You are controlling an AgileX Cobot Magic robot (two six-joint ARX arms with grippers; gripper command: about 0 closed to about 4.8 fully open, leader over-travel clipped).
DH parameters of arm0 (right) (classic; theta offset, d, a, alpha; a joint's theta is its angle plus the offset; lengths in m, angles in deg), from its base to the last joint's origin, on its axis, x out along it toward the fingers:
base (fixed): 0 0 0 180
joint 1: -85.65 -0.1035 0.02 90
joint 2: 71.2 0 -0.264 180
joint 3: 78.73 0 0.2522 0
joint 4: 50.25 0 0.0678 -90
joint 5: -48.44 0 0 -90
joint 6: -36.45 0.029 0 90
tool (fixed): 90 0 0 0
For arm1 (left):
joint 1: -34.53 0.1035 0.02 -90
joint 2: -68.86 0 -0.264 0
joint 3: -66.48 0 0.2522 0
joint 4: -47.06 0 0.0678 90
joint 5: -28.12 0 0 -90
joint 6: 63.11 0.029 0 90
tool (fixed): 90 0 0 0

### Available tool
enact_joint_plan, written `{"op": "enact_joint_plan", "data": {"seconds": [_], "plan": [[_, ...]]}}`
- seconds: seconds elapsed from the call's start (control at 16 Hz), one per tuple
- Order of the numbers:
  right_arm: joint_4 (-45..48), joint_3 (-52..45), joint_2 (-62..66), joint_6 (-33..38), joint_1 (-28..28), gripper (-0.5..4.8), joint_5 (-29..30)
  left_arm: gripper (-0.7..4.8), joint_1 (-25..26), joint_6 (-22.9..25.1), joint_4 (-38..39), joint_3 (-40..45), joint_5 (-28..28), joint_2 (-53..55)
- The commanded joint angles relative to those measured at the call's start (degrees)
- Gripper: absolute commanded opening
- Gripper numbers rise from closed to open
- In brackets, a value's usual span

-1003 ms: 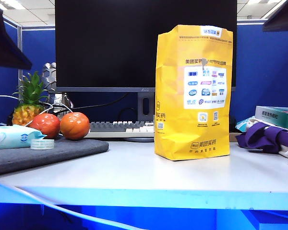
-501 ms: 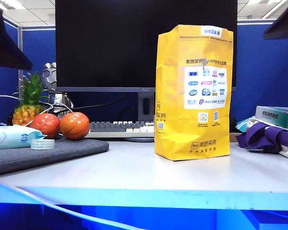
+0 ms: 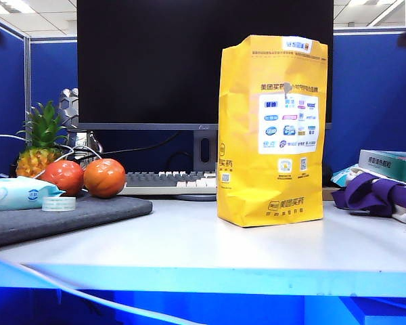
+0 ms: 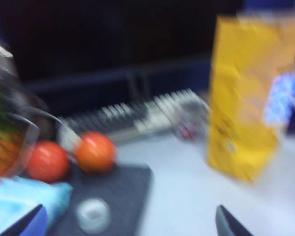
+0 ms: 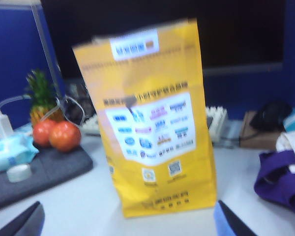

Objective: Pick up the kiwifruit and throw it into the yellow paper bag.

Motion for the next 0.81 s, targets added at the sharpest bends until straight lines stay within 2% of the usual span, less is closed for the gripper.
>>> {"op": "enact_joint_plan", "data": {"seconds": [0.06, 0.5, 0.81], "plan": [[-0.8, -0.5, -0.2, -0.1, 1.2, 4.79, 0.1, 4.79, 4.0, 0.0, -1.0, 0.9, 0.3, -3.8], [-3.5, -0.5, -0.2, -0.1, 1.6, 4.79, 0.5, 4.79, 17.6, 0.1, 1.0, 2.1, -1.2, -3.8], [-3.5, -0.5, -0.2, -0.1, 1.6, 4.79, 0.5, 4.79, 19.0, 0.1, 1.0, 2.1, -1.2, -3.8]]}}
